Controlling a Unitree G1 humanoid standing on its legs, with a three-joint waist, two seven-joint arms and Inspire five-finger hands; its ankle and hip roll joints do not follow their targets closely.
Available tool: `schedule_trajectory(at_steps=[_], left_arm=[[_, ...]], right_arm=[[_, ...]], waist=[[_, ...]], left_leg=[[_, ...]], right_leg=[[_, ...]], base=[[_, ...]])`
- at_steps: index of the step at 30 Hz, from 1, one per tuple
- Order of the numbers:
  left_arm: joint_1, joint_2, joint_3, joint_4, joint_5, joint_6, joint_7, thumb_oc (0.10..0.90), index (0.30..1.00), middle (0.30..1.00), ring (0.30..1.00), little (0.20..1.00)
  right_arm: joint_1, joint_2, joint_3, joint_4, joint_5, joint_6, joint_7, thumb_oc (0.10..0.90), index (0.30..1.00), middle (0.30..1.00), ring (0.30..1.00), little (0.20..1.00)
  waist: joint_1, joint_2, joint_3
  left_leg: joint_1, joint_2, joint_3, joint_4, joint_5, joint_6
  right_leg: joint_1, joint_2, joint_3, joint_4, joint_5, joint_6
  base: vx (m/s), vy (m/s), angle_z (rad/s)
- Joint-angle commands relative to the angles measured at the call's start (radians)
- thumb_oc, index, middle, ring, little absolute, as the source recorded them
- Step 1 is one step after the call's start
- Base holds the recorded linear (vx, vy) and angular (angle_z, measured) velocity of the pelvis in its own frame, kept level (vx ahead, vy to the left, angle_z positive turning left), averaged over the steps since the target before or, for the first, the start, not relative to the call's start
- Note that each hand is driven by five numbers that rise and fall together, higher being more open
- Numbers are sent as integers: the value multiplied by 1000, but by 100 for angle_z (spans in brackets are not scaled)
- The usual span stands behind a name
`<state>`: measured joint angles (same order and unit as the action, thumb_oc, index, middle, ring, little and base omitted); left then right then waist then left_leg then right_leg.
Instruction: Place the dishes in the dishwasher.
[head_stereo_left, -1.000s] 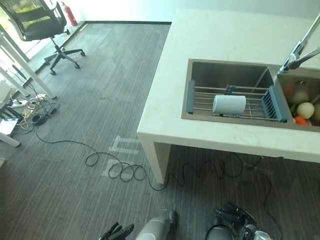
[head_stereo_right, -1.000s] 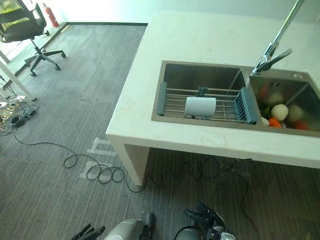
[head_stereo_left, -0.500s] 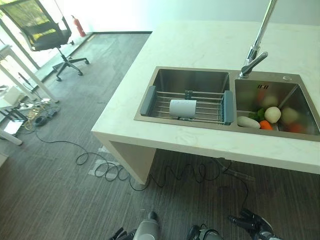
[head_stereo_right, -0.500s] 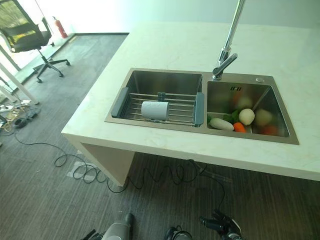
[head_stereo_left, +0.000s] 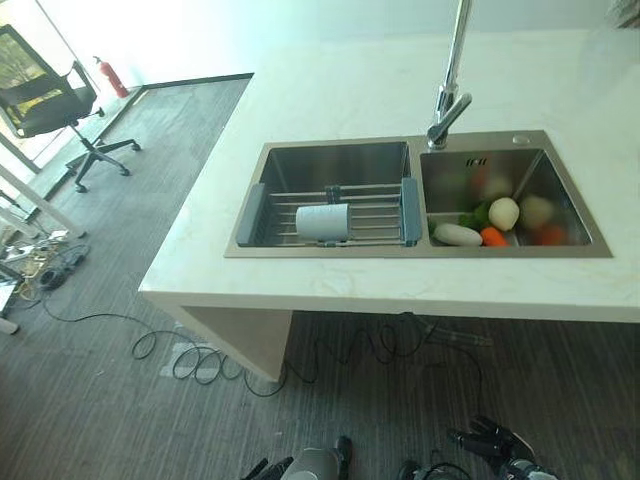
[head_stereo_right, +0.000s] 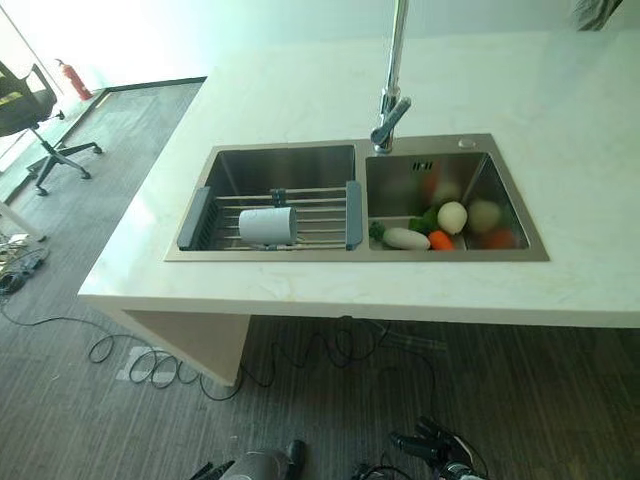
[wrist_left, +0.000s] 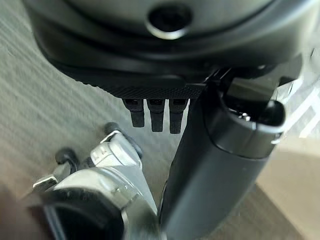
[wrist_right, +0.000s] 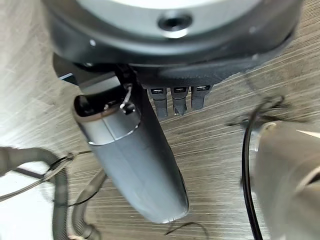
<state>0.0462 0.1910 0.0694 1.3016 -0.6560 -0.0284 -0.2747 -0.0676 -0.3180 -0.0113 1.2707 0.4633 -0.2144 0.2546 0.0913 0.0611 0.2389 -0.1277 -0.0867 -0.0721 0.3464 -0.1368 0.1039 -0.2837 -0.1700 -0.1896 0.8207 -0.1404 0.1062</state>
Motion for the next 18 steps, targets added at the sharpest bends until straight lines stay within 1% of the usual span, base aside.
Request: schedule_trajectory(at_steps=[1,2,3,4,6,8,10,11,12,13,14,15,16,17,18], left_arm=[[38,43,31,-36,-65,8,-8,800,900,900,900,900],[38,43,35,-37,-63,7,-7,800,900,900,900,900],[36,41,32,-41,-79,4,7,800,900,900,900,900],[32,41,38,-34,-97,12,26,800,900,900,900,900],[29,34,38,-32,-76,15,40,800,900,900,900,900],[28,18,24,-32,-41,8,64,800,900,900,900,900],[27,-1,6,-29,-33,-22,89,800,900,900,900,900],[26,-4,0,-29,-39,-34,97,800,900,900,900,900],[24,-5,-5,-36,-76,-67,135,800,900,900,900,900],[24,-4,-3,-37,-85,-69,138,800,900,900,900,900],[22,1,12,-38,-133,-100,158,800,900,900,900,900],[22,1,12,-37,-134,-101,158,800,900,900,900,900],[22,7,38,-38,-168,-142,161,800,900,900,900,900],[22,10,45,-40,-174,-151,162,800,900,900,900,900],[21,21,67,-47,-211,-194,161,800,900,900,900,900]], right_arm=[[-48,-26,-10,-33,-31,-53,17,800,900,900,900,900],[-54,-24,-8,-28,-36,-48,12,800,900,900,900,900],[-61,-22,-2,-28,-39,-34,3,800,900,900,900,900],[-60,-15,-7,-13,-33,-34,-5,800,900,900,900,900],[-57,-14,-9,-13,0,-35,-8,800,900,900,900,900],[-54,-14,-12,-24,31,-16,-35,800,900,900,900,900],[-48,-22,-28,-22,69,13,-48,800,900,900,900,900],[-45,-26,-34,-17,66,10,-41,800,900,900,900,900],[-37,-32,-41,-15,48,3,-24,800,900,900,900,900],[-36,-31,-40,-15,47,1,-23,800,900,900,900,900],[-33,-29,-40,-12,46,-1,-19,800,900,900,900,900],[-33,-29,-40,-12,46,-1,-19,800,900,900,900,900],[-30,-27,-42,-4,43,-5,-15,800,900,900,900,900],[-29,-27,-43,-1,40,-6,-14,800,900,900,900,900],[-25,-30,-45,6,29,-14,-5,800,900,900,900,900]], waist=[[16,3,9],[17,-11,14],[16,-12,14],[22,-31,0],[32,-43,-21],[36,-49,-41],[33,-51,-56],[31,-49,-58],[25,-44,-60],[25,-42,-60],[24,-38,-61],[23,-38,-60],[24,-33,-63],[24,-32,-64],[23,-26,-67]], left_leg=[[35,19,-7,-46,-112,-56],[41,12,0,-46,-124,-58],[45,31,8,-46,-128,-65],[42,53,38,-46,-140,-86],[31,73,61,-46,-139,-108],[17,100,85,-46,-131,-131],[8,131,104,-46,-121,-155],[7,138,106,-46,-117,-160],[7,151,110,-46,-112,-167],[8,153,109,-46,-111,-168],[8,156,107,-46,-108,-172],[8,156,107,-46,-108,-172],[12,156,100,-46,-108,-175],[13,156,99,-46,-108,-176],[16,155,96,-46,-108,-178]], right_leg=[[155,4,-58,-521,103,31],[114,-28,-47,-521,122,44],[103,-32,-40,-521,82,47],[87,-61,-41,-521,57,65],[102,-71,-61,-521,26,67],[123,-74,-75,-521,-3,64],[145,-69,-78,-521,-26,56],[150,-68,-78,-521,-31,52],[163,-64,-79,-521,-43,44],[166,-63,-79,-521,-46,42],[173,-61,-80,-521,-53,39],[174,-61,-80,-521,-54,38],[183,-59,-79,-521,-61,36],[185,-59,-79,-521,-62,36],[192,-60,-78,-521,-68,35]], base=[[96,-232,20],[85,-236,-18],[176,-359,-17],[203,-357,-11],[173,-259,10],[130,-129,3],[138,-66,-1],[154,-12,-1],[103,15,2],[113,28,4],[50,17,5],[97,34,-1],[72,28,-3],[113,62,-2],[71,58,3]])
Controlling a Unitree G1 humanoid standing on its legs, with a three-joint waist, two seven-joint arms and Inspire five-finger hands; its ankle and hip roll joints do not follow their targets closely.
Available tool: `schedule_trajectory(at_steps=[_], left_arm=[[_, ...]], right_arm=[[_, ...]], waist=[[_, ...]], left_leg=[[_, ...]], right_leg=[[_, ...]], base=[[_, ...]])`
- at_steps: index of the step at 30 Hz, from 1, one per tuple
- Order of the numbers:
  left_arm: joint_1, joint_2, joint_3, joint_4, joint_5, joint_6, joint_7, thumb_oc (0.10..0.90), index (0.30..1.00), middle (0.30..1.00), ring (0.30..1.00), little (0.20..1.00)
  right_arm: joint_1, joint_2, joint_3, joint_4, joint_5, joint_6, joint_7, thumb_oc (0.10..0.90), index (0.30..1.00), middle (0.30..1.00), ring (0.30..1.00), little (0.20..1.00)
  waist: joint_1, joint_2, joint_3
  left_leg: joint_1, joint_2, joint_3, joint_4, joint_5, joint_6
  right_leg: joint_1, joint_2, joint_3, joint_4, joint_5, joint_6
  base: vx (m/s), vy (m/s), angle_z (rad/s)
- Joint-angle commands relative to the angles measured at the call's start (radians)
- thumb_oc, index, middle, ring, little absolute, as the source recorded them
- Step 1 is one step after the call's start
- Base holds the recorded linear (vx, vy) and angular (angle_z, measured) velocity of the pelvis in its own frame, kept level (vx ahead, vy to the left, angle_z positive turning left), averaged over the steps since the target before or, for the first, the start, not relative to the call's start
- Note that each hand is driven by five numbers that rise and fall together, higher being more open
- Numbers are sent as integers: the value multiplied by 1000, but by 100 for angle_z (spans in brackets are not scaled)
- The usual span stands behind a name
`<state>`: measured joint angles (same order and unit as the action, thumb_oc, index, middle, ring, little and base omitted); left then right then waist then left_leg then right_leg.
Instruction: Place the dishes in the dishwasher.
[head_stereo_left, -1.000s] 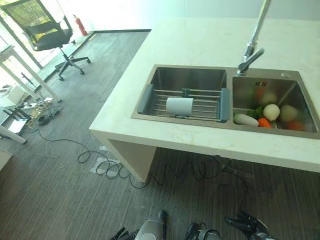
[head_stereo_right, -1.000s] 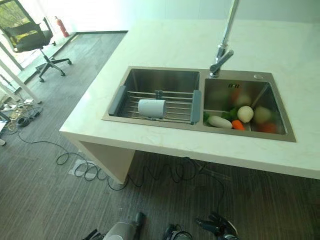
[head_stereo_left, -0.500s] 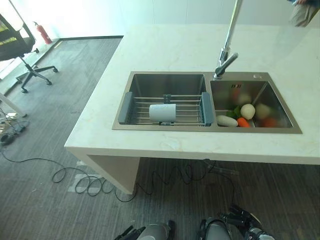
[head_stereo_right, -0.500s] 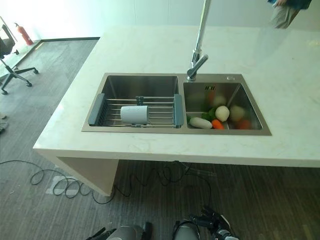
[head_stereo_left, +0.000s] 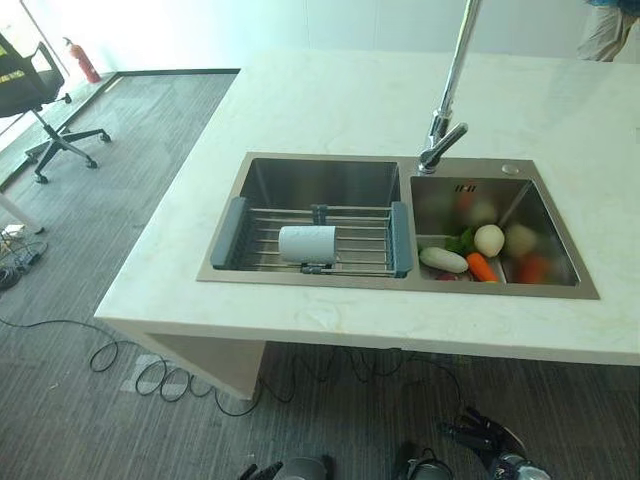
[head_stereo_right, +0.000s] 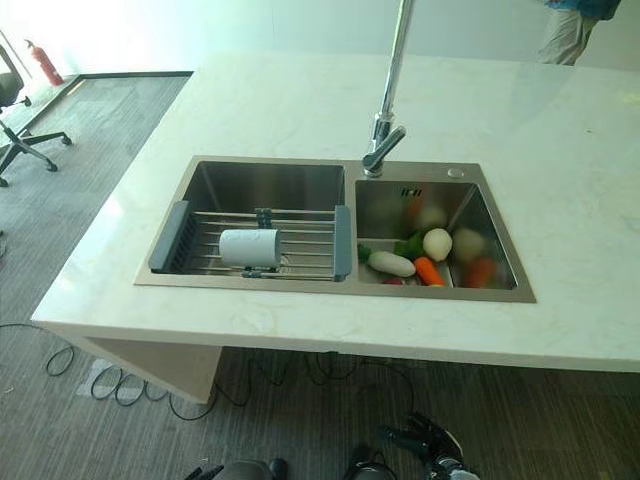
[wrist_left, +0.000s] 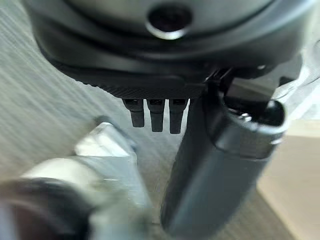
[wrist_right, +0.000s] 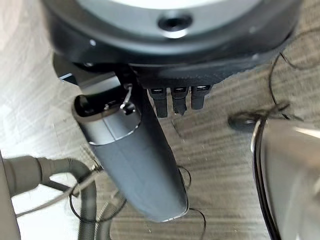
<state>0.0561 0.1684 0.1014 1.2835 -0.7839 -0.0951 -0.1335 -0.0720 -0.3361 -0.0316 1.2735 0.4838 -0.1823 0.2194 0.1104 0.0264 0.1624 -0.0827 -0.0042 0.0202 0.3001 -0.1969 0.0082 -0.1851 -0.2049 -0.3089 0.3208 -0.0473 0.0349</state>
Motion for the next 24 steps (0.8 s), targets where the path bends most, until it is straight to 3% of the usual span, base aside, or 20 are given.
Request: schedule_trajectory(at_steps=[1,6,7,9,10,11,12,14,16,18,21,22,24], left_arm=[[11,49,46,-40,-104,-146,23,800,900,900,900,900],[19,84,111,-132,-124,-276,88,800,900,900,900,900],[28,116,142,-192,-80,-349,166,800,900,900,900,900],[39,156,186,-257,-14,-410,263,800,900,900,900,900],[50,212,239,-311,66,-430,355,800,900,900,900,900],[69,302,320,-371,235,-442,522,800,900,900,900,900],[70,308,327,-378,249,-437,544,800,900,900,900,900],[96,431,413,-398,403,-410,673,800,900,900,900,900],[119,531,479,-396,475,-425,725,800,900,900,900,900],[156,717,592,-411,505,-457,648,800,900,900,900,900],[160,822,638,-446,498,-496,570,800,900,900,900,900],[158,897,665,-495,468,-514,485,800,900,900,900,900],[124,960,651,-591,383,-538,369,800,900,900,900,900]], right_arm=[[-19,-13,-23,3,4,-50,31,800,900,900,900,900],[-17,-23,-23,-9,-4,-44,26,800,900,900,900,900],[-15,-39,-29,-12,-1,-40,28,800,900,900,900,900],[-9,-52,-40,-12,-1,-36,26,800,900,900,900,900],[-3,-61,-50,-8,1,-34,26,800,900,900,900,900],[8,-63,-58,0,6,-37,23,800,900,900,900,900],[8,-62,-58,1,7,-38,22,800,900,900,900,900],[14,-60,-58,8,13,-41,20,800,900,900,900,900],[17,-54,-50,13,16,-47,17,800,900,900,900,900],[28,-55,-31,-4,28,-37,5,800,900,900,900,900],[32,-60,-18,-11,42,-27,1,800,900,900,900,900],[32,-62,-8,-13,52,-19,4,800,900,900,900,900],[29,-57,7,-13,65,-14,9,800,900,900,900,900]], waist=[[3,13,9],[11,31,2],[16,40,0],[21,50,-4],[28,57,-9],[41,66,-9],[41,65,-12],[51,72,-19],[55,75,-26],[60,83,-34],[61,86,-44],[62,85,-53],[61,84,-61]], left_leg=[[-27,72,1,0,-48,-84],[-22,67,-9,0,-47,-88],[-20,64,-15,0,-49,-88],[-19,64,-18,0,-50,-86],[-19,64,-21,0,-51,-84],[-9,65,-26,0,-58,-80],[-16,64,-28,0,-53,-79],[-18,65,-34,0,-53,-76],[-19,66,-37,0,-55,-72],[-13,73,-33,0,-64,-69],[-21,76,-30,0,-59,-67],[-24,78,-27,0,-61,-68],[-22,81,-21,0,-64,-67]], right_leg=[[97,-26,42,-21,-164,105],[112,-33,35,-21,-178,104],[117,-35,36,-21,-185,104],[121,-36,37,-21,-191,106],[123,-37,37,-21,-195,109],[136,-36,39,-21,-204,112],[131,-37,39,-21,-199,112],[132,-36,40,-21,-201,117],[132,-33,46,-21,-202,119],[138,-28,54,-21,-207,123],[131,-26,57,-21,-201,124],[128,-24,59,-21,-202,126],[129,-22,59,-21,-201,128]], base=[[63,57,5],[32,68,8],[24,88,12],[16,85,6],[29,68,3],[9,45,1],[0,0,0],[0,-1,2],[2,-2,2],[0,0,0],[-11,-29,-4],[3,-47,2],[29,-67,7]])
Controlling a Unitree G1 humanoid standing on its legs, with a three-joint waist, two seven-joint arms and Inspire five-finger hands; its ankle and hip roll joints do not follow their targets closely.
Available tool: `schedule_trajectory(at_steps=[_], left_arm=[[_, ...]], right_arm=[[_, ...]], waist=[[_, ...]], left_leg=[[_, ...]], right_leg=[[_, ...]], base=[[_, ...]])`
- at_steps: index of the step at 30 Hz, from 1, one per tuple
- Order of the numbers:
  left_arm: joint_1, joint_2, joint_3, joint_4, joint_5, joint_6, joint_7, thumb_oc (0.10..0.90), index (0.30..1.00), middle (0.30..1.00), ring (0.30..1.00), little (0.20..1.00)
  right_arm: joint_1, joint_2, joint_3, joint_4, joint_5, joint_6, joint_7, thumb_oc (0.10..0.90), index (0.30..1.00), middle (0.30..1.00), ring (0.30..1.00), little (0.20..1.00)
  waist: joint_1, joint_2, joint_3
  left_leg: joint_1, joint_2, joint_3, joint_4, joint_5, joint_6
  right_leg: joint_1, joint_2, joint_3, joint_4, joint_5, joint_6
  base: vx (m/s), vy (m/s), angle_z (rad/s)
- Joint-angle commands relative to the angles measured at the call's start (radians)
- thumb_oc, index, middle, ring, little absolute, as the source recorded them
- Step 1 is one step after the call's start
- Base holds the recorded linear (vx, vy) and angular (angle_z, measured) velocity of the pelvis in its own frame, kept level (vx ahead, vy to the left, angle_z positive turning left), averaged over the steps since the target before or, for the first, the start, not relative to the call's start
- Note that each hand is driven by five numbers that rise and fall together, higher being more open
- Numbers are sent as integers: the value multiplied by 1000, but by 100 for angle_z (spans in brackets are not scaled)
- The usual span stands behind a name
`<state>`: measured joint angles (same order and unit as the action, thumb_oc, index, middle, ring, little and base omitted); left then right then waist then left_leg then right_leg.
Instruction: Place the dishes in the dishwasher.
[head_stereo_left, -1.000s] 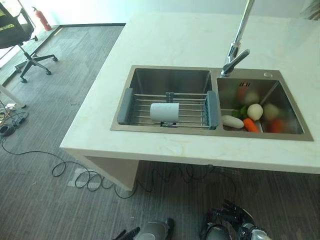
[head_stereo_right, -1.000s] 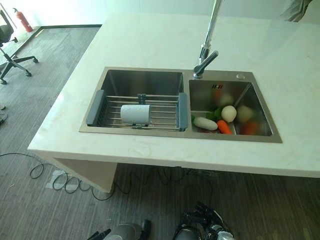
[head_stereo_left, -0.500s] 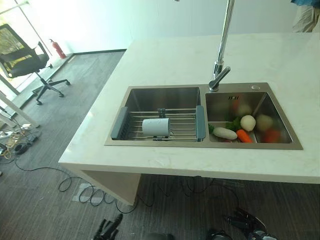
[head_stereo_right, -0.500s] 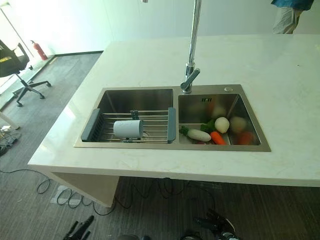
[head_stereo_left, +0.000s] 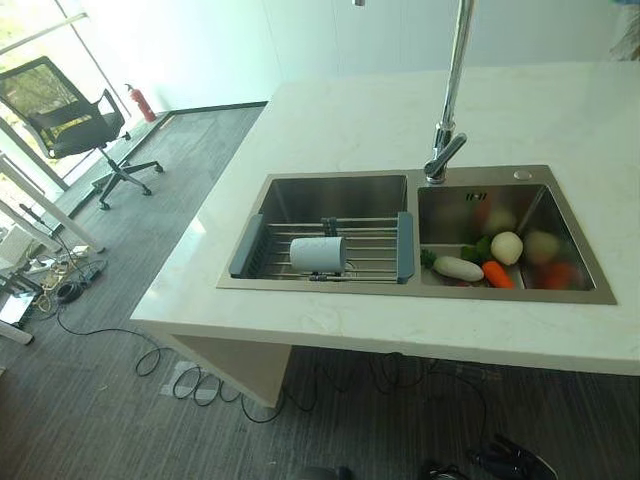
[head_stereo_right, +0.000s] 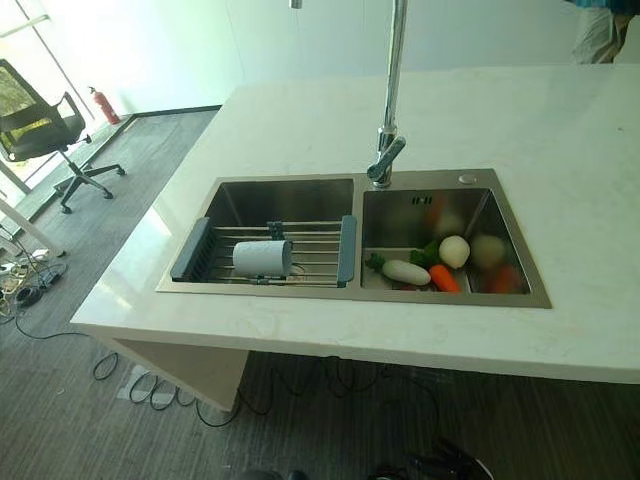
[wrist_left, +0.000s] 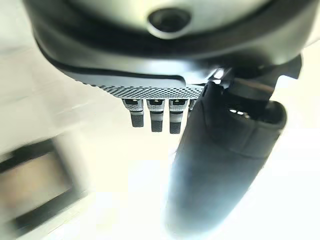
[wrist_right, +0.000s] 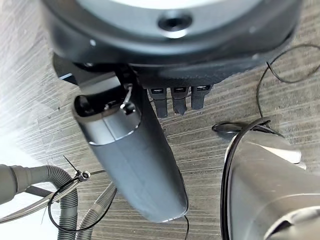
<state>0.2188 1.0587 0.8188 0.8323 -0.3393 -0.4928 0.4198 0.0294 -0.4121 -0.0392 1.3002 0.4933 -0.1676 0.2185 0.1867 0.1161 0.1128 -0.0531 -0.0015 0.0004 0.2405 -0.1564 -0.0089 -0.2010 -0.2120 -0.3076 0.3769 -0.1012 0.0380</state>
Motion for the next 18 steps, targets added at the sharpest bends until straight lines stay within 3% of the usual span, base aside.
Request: schedule_trajectory(at_steps=[1,2,3,6,9,12,18], left_arm=[[-61,88,-80,-194,-127,-141,-250,800,900,900,900,900],[-66,91,-83,-204,-145,-140,-270,800,900,900,900,900],[-120,109,-126,-315,-207,-91,-369,800,900,900,900,900],[-180,120,-199,-408,-192,-38,-477,800,900,900,900,900],[-278,114,-354,-507,-119,127,-620,800,900,900,900,900],[-379,107,-506,-524,-22,236,-693,800,900,900,900,900],[-464,132,-596,-510,48,294,-706,800,900,900,900,900]], right_arm=[[-73,22,18,-38,57,-27,14,800,900,900,900,900],[-74,22,18,-37,57,-27,15,800,900,900,900,900],[-79,29,29,-36,59,-28,18,800,900,900,900,900],[-86,33,35,-36,65,-24,22,800,900,900,900,900],[-92,31,34,-40,69,-4,20,800,900,900,900,900],[-89,32,25,-38,75,6,10,800,900,900,900,900],[-72,23,12,-39,84,9,-8,800,900,900,900,900]], waist=[[-14,-6,-10],[-14,-7,-11],[-16,-11,-20],[-22,-16,-23],[-43,-20,-22],[-66,-24,-17],[-93,-27,-8]], left_leg=[[-42,80,2,59,-113,-50],[-47,80,2,59,-108,-49],[-49,84,9,59,-109,-50],[-49,89,19,59,-109,-51],[-47,97,36,59,-106,-49],[-48,99,50,59,-103,-44],[-49,97,64,59,-99,-39]], right_leg=[[154,-13,59,-77,-154,126],[150,-14,60,-77,-148,125],[145,-12,64,-77,-148,127],[142,-9,72,-77,-144,130],[132,-1,91,-77,-136,135],[116,11,120,-77,-125,139],[95,18,152,-77,-109,145]], base=[[27,-53,7],[31,-60,-2],[11,-64,-1],[21,-52,-8],[20,-56,-26],[31,-35,-35],[24,0,-16]])
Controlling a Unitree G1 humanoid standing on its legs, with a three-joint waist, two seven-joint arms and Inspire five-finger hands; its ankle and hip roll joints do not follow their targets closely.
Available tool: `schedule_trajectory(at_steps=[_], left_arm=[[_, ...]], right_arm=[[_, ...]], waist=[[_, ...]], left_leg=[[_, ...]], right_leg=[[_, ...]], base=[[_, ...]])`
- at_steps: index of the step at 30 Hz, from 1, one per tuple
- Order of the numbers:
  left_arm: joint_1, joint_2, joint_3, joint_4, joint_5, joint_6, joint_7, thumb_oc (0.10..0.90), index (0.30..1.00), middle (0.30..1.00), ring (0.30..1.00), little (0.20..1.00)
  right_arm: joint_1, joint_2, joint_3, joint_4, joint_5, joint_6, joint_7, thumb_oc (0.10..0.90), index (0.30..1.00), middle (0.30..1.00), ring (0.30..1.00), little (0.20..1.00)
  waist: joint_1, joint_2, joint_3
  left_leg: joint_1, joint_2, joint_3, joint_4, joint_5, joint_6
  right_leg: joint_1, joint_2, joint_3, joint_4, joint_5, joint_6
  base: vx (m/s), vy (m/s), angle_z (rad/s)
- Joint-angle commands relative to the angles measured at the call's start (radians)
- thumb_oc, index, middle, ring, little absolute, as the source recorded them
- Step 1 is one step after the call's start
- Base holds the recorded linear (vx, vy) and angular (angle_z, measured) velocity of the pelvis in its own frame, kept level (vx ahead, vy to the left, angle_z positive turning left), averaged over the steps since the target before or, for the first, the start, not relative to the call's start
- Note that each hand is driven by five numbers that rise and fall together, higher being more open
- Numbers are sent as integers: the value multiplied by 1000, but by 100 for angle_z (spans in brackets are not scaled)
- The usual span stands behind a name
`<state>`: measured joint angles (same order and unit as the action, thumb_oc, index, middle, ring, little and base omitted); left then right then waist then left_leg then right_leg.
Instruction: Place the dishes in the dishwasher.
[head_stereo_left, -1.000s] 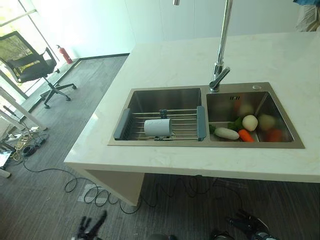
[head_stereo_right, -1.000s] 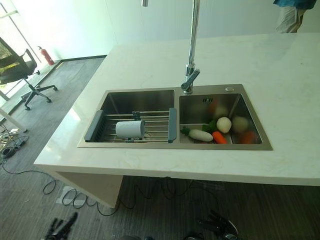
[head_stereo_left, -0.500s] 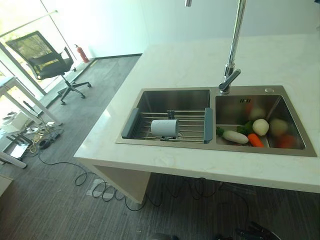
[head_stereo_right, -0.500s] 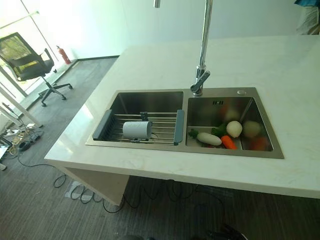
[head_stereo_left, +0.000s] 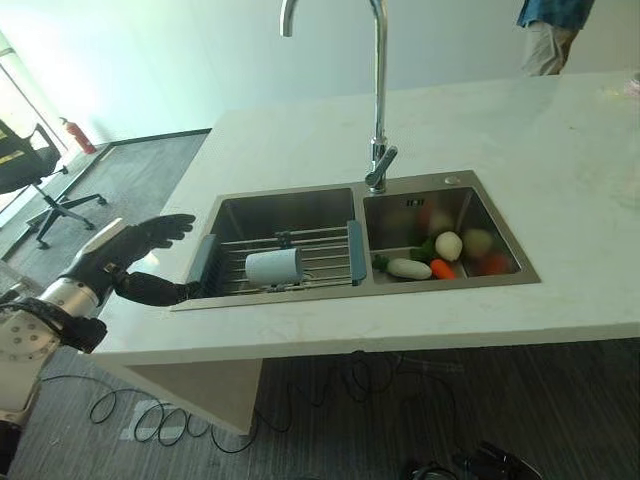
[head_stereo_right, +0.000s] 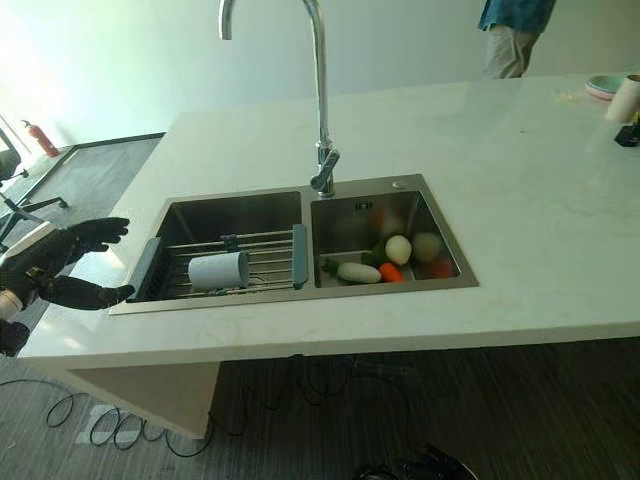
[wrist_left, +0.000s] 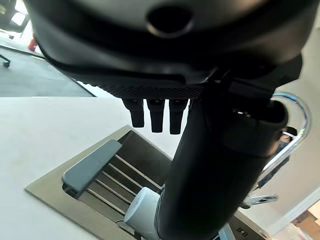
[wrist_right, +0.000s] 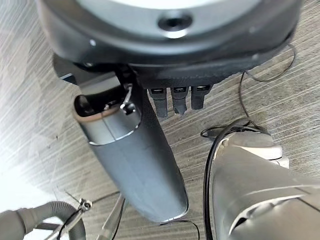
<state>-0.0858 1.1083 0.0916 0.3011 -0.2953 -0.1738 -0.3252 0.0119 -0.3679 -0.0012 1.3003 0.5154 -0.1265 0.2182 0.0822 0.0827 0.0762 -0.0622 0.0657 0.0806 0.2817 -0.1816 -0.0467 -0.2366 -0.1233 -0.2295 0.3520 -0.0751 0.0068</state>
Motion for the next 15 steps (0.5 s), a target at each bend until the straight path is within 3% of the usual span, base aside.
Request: schedule_trajectory(at_steps=[1,7,15], left_arm=[[-173,88,121,27,7,-17,37,800,900,900,900,900],[-236,125,57,94,32,-26,12,800,900,900,900,900],[-270,104,3,83,109,-33,46,800,900,900,900,900]], right_arm=[[-52,-24,-28,-41,66,-32,-11,800,900,900,900,900],[-16,-31,-52,-45,84,-31,-15,800,900,900,900,900],[3,-25,-48,-86,92,-53,14,800,900,900,900,900]], waist=[[8,6,30],[-15,-1,44],[-40,0,69]], left_leg=[[-42,30,-14,18,-72,-1],[-51,25,0,18,-69,0],[-75,16,12,18,-64,3]], right_leg=[[127,-71,78,-52,-133,177],[105,-73,91,-52,-118,186],[62,-82,109,-52,-97,193]], base=[[-5,5,-11],[13,1,-13],[-9,8,-8]])
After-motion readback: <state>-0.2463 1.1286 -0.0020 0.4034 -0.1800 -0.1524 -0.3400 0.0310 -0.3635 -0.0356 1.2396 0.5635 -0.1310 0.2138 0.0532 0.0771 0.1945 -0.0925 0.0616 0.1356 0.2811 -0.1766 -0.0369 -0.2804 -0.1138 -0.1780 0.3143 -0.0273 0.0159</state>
